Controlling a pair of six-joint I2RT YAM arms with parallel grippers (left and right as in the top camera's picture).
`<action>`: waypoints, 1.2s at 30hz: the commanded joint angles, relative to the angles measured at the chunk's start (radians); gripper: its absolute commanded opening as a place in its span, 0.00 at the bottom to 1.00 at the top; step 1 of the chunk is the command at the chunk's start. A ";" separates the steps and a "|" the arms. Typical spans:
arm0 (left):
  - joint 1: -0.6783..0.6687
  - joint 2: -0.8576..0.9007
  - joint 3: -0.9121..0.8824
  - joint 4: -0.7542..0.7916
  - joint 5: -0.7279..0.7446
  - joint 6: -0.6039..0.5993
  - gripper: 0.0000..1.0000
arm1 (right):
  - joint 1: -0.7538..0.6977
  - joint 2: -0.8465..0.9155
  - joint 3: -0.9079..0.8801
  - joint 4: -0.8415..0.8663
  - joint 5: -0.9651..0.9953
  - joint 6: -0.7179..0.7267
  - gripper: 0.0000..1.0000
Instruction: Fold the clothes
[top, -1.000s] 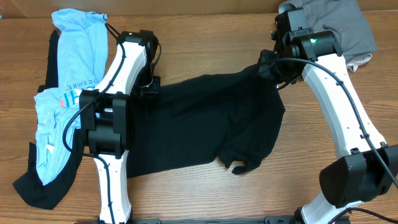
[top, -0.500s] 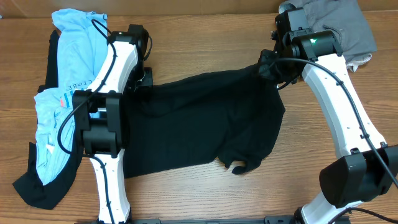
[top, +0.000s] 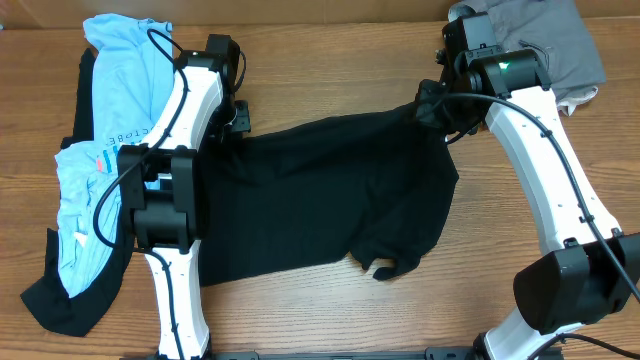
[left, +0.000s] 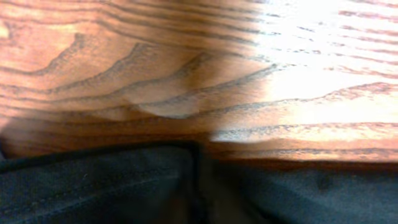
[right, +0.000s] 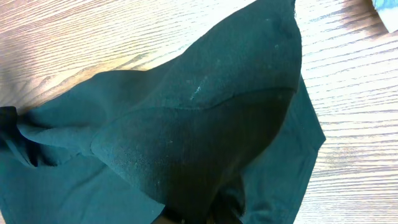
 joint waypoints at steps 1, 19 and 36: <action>-0.008 0.012 -0.002 0.023 0.000 -0.013 0.04 | -0.004 -0.042 0.007 0.010 0.017 -0.002 0.05; 0.046 -0.130 0.747 -0.428 -0.055 -0.017 0.04 | -0.075 -0.296 0.008 -0.012 0.017 0.001 0.04; 0.046 -0.709 0.789 -0.500 -0.213 -0.032 0.04 | -0.134 -0.789 0.059 -0.090 0.017 -0.029 0.04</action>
